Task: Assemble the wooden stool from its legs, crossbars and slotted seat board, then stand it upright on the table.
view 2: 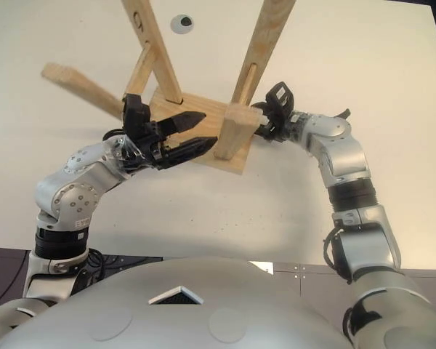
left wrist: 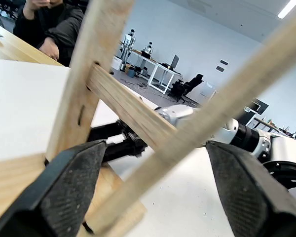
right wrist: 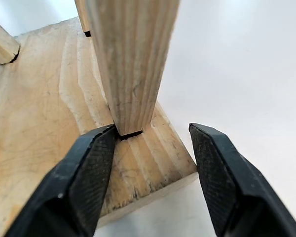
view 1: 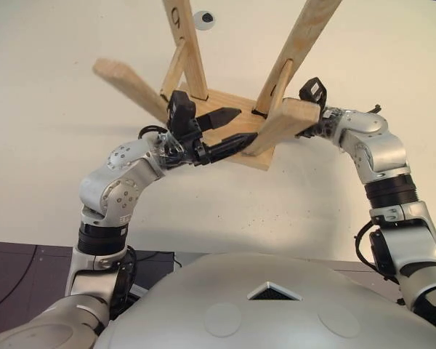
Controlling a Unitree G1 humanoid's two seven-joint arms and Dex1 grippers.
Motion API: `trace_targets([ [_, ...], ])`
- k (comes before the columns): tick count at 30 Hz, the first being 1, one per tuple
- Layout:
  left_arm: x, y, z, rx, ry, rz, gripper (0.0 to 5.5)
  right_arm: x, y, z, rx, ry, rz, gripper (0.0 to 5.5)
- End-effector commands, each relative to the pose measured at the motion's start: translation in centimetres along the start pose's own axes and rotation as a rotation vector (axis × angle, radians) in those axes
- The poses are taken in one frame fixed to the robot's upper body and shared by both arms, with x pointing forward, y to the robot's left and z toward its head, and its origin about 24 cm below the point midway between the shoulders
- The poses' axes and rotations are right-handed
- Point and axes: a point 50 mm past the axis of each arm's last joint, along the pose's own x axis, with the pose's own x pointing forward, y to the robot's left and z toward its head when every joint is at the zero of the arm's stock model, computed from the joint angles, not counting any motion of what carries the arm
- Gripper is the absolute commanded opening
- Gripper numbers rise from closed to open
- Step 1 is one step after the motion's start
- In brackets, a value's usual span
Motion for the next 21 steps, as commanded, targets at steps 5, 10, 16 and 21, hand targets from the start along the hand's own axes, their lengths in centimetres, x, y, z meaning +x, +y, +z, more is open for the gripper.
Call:
trace_targets([
  [5, -2.7, 1.7, -1.0, 0.046, 0.143, 0.119, 3.72, -2.3, -1.2, -0.3, -0.06, 0.015, -0.004, 2.6],
  [10, -9.9, 6.7, -2.0, 0.042, 0.389, 0.361, 3.72, -5.1, -1.7, 0.2, -0.098, 0.03, 0.075, 2.6],
  [16, -10.9, 11.5, 3.0, 0.213, 0.133, 0.609, 3.72, -4.8, -0.8, -2.4, -0.163, 0.151, 0.105, 2.6],
  [21, -7.1, 13.4, 0.4, 0.351, 0.247, 0.543, 3.72, -2.8, 0.6, -2.9, -0.18, 0.149, 0.129, 2.6],
])
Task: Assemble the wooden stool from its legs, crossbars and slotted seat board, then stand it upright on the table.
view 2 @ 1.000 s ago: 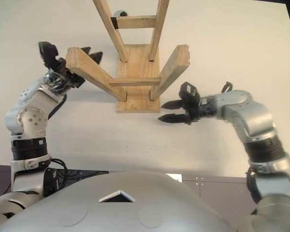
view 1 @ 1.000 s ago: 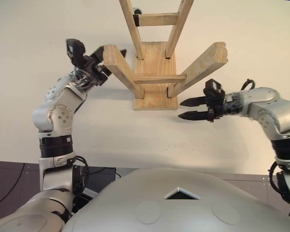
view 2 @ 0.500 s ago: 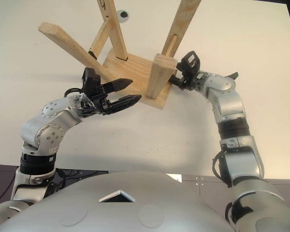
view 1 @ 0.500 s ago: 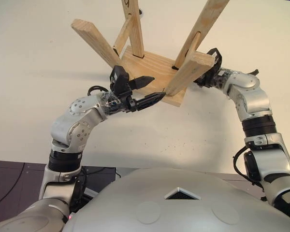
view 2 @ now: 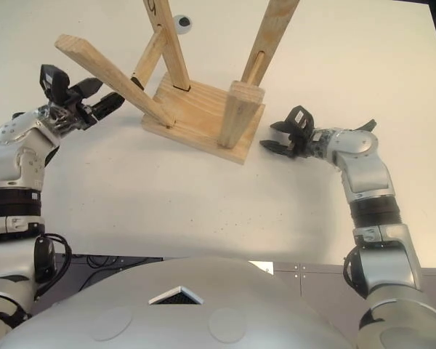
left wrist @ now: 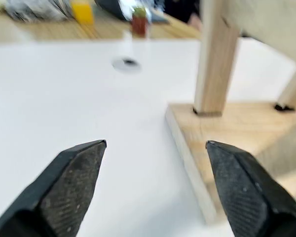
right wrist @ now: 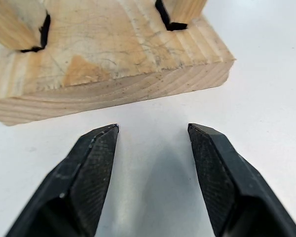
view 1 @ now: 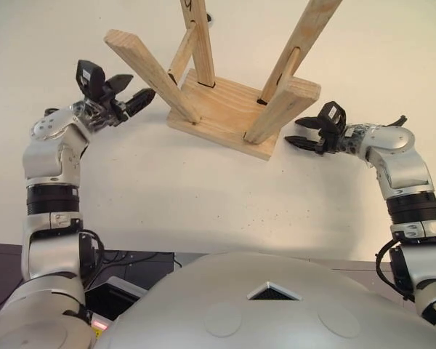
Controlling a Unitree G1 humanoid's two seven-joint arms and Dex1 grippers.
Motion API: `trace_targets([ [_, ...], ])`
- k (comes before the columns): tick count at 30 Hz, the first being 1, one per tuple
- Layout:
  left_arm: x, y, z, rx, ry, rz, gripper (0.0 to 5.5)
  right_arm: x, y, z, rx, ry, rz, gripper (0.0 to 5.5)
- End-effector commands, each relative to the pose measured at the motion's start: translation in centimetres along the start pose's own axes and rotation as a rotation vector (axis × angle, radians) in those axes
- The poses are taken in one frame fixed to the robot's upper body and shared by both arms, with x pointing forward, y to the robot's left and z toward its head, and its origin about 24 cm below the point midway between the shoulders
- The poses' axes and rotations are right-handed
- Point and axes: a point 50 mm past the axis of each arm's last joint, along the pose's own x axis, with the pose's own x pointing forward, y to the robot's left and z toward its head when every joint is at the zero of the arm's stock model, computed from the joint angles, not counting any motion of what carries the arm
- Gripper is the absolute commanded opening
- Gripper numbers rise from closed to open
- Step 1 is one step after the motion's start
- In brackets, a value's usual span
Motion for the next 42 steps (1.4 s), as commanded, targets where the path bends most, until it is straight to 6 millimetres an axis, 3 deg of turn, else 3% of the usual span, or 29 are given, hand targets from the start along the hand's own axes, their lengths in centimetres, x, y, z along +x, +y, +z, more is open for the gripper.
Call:
trace_targets([
  [1, 2.3, -1.8, -3.7, 0.155, 0.156, -0.101, 3.72, 1.6, 0.9, 0.1, -0.005, -0.002, 0.021, 2.6],
  [4, 1.8, -2.3, -6.6, 0.22, 0.27, -0.174, 3.72, 1.7, 1.0, 0.2, -0.01, -0.01, 0.026, 2.6],
  [11, -0.5, -5.6, -7.1, 0.181, 0.219, -0.358, 3.72, -1.0, 1.0, -0.8, -0.006, 0.013, 0.0, 2.6],
  [17, -3.1, -6.0, -7.6, 0.099, 0.281, -0.352, 3.72, -3.3, 0.1, -0.4, 0.031, -0.01, -0.06, 2.6],
  [22, -4.8, -4.7, -5.8, 0.134, 0.231, -0.308, 3.99, -5.4, -1.4, 1.0, 0.028, -0.069, -0.086, 2.79],
  [25, -6.8, -5.0, -3.6, 0.147, 0.136, -0.423, 4.53, -7.0, 0.4, 1.8, 0.079, -0.098, 0.1, 3.33],
  [27, -7.3, -5.8, -3.0, 0.151, 0.091, -0.495, 4.86, -7.0, 1.8, 2.6, 0.09, -0.124, 0.189, 3.68],
  [31, -6.1, -7.0, -2.0, 0.168, 0.004, -0.526, 5.39, -5.8, 3.3, 3.2, 0.039, -0.16, 0.24, 4.29],
  [35, -4.7, -7.8, -1.4, 0.166, -0.034, -0.534, 5.4, -4.4, 4.5, 3.6, 0.025, -0.21, 0.29, 4.33],
  [37, -4.4, -8.0, -1.0, 0.151, -0.062, -0.548, 5.4, -4.2, 5.0, 3.7, 0.029, -0.225, 0.305, 4.02],
  [42, -4.4, -8.3, -0.4, 0.129, -0.083, -0.588, 4.68, -3.9, 5.4, 3.7, 0.055, -0.239, 0.318, 3.24],
])
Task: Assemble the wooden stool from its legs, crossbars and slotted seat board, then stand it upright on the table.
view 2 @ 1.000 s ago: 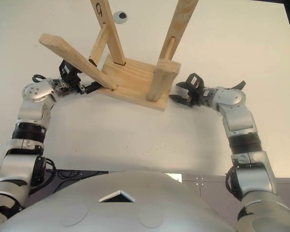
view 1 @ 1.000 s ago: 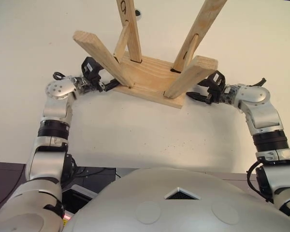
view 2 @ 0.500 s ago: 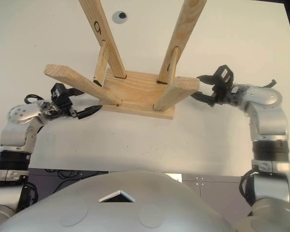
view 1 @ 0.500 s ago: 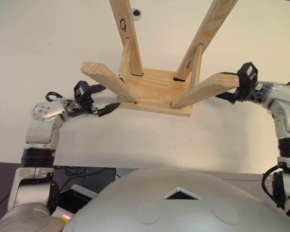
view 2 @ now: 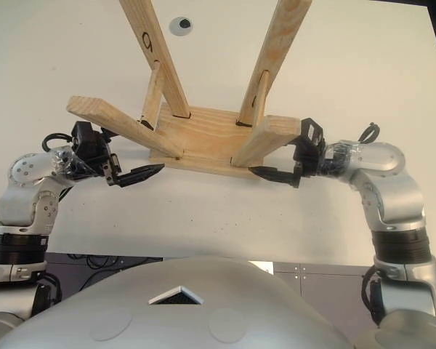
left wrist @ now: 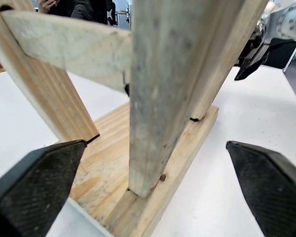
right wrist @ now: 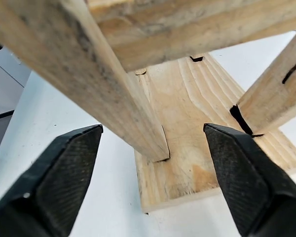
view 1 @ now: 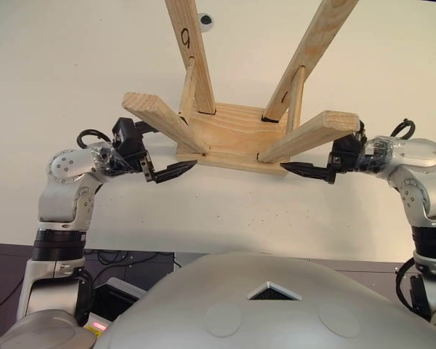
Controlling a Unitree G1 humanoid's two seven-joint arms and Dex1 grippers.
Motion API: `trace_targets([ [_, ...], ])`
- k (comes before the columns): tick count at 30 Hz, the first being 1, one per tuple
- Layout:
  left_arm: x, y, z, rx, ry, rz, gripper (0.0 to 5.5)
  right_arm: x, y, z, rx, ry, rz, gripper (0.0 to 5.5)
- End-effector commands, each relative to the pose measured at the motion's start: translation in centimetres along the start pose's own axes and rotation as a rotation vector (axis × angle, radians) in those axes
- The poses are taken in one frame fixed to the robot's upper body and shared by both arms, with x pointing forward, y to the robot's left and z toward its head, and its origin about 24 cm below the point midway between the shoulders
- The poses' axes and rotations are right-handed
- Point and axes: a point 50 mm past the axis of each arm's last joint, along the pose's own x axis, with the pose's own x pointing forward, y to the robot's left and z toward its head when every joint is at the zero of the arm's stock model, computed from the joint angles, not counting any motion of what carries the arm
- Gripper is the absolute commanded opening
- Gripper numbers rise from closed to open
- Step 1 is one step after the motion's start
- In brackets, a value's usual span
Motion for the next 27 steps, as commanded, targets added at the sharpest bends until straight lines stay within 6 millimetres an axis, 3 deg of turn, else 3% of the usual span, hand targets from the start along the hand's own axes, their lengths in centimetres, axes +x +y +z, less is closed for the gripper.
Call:
trace_targets([
  [1, 0.3, 0.0, 0.9, 0.007, -0.023, -0.033, 4.5, 0.2, 0.3, 0.2, 0.005, -0.021, 0.01, 3.07],
  [10, 0.5, -0.4, 1.5, -0.041, -0.046, -0.073, 3.0, 0.1, 0.2, 0.2, 0.009, -0.033, 0.012, 1.35],
  [14, 0.0, -0.3, 0.9, -0.04, -0.007, -0.053, 2.51, 0.1, 0.2, 0.3, 0.005, -0.036, 0.023, 1.32],
  [23, 0.1, -2.1, -3.5, -0.015, 0.147, -0.086, 1.36, 0.5, 0.0, -0.1, 0.015, -0.016, 0.052, 1.32],
  [27, 0.5, -2.4, -1.4, -0.104, 0.041, -0.089, 1.33, 0.1, 0.2, 1.0, 0.112, -0.076, 0.078, 1.32],
])
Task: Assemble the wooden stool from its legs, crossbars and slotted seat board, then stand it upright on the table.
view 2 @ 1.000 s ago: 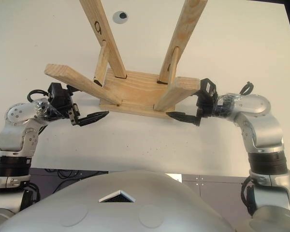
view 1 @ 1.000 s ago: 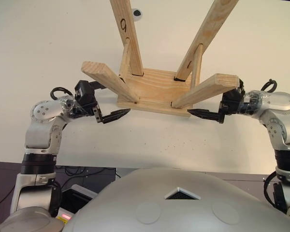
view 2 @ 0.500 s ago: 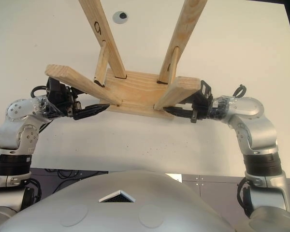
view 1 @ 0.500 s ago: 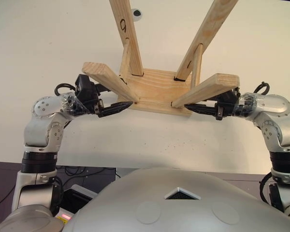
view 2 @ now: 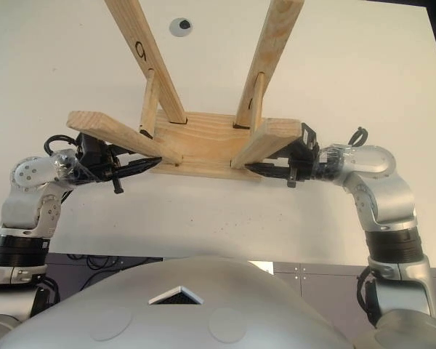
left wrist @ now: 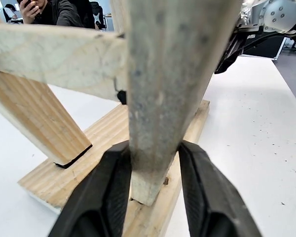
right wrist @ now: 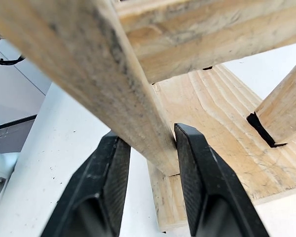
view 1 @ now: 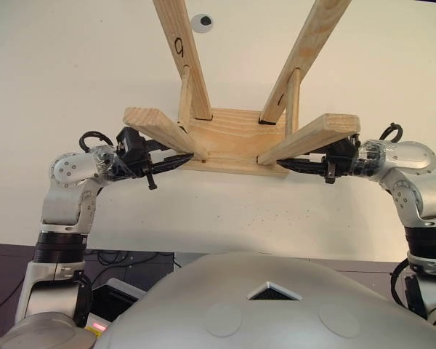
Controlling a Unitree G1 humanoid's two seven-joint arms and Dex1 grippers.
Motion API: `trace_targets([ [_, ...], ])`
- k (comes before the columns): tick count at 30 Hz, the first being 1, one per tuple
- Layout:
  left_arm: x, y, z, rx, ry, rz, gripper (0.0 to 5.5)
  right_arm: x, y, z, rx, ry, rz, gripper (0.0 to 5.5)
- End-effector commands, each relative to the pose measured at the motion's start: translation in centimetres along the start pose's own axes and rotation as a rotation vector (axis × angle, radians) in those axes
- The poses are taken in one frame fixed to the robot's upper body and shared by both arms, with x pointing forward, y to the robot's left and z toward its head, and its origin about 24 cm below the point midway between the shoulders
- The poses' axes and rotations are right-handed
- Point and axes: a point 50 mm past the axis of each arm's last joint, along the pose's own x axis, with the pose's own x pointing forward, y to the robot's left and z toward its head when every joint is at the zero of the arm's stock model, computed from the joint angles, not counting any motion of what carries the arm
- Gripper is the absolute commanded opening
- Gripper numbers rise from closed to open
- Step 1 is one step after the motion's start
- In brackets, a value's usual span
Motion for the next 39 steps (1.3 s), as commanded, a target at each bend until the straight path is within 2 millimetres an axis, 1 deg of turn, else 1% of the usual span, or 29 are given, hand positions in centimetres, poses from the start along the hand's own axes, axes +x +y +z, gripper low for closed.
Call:
trace_targets([
  [1, 0.5, -1.6, 1.1, -0.237, -0.059, -0.074, 1.33, -0.4, 0.2, 2.0, 0.16, -0.104, 0.038, 1.32],
  [3, 0.4, -2.0, 3.5, -0.386, -0.119, -0.123, 1.33, -1.1, 0.6, 3.2, 0.322, -0.13, 0.081, 1.32],
  [5, 0.1, -2.1, 5.2, -0.518, -0.102, -0.171, 1.26, -1.7, 0.3, 4.0, 0.507, -0.144, 0.096, 1.32],
  [7, 0.4, -1.3, 6.2, -0.731, -0.088, -0.161, 1.16, -1.7, -1.0, 4.1, 0.743, -0.096, 0.055, 1.32],
  [8, 0.5, -0.7, 6.4, -0.828, -0.073, -0.153, 1.13, -1.5, -1.8, 3.7, 0.843, -0.053, 0.013, 1.32],
  [9, 0.6, -0.1, 6.3, -0.89, -0.037, -0.137, 1.09, -1.3, -2.5, 3.1, 0.927, -0.011, -0.022, 1.32],
  [10, 0.6, 0.7, 5.9, -0.936, 0.005, -0.105, 1.06, -1.1, -2.9, 2.3, 0.991, 0.025, -0.055, 1.32],
  [12, 0.6, 1.8, 4.9, -0.997, 0.087, -0.052, 1.04, -0.8, -3.2, 1.1, 1.063, 0.083, -0.108, 1.32],
  [17, 0.7, 3.3, 3.1, -1.051, 0.209, 0.009, 1.04, -0.7, -3.8, 0.4, 1.121, 0.142, -0.173, 1.31],
  [19, 0.9, 3.6, 2.8, -1.051, 0.221, 0.01, 1.04, -0.7, -3.6, 0.6, 1.128, 0.146, -0.146, 1.31],
  [21, 1.2, 4.4, 2.9, -1.041, 0.205, 0.019, 1.04, -0.7, -3.8, 1.3, 1.14, 0.12, -0.101, 1.31],
  [22, 1.3, 4.9, 3.3, -1.036, 0.179, 0.005, 1.4, -0.6, -4.0, 1.9, 1.144, 0.097, -0.082, 1.67],
  [25, 1.4, 6.3, 4.8, -1.008, 0.112, -0.021, 1.91, -0.7, -5.0, 3.1, 1.151, 0.05, -0.091, 2.17],
  [26, 1.4, 6.6, 5.0, -1.002, 0.107, -0.019, 1.96, -0.7, -5.3, 3.4, 1.155, 0.042, -0.095, 2.25],
  [27, 1.3, 6.8, 5.1, -0.997, 0.104, -0.019, 2.21, -0.8, -5.5, 3.6, 1.159, 0.032, -0.103, 2.54],
  [28, 1.2, 6.9, 5.3, -0.992, 0.095, -0.026, 2.32, -0.9, -5.7, 3.8, 1.16, 0.019, -0.102, 2.69],
  [32, 0.7, 6.8, 6.0, -0.988, 0.054, -0.077, 3.11, -1.1, -5.9, 4.3, 1.162, -0.024, -0.095, 3.59],
  [35, 0.9, 6.2, 6.1, -0.978, 0.066, -0.118, 3.47, -1.1, -5.8, 4.5, 1.157, -0.041, -0.082, 4.01],
  [39, 0.7, 6.1, 6.2, -0.97, 0.07, -0.128, 4.22, -1.1, -5.5, 4.7, 1.144, -0.063, -0.059, 4.84],
])
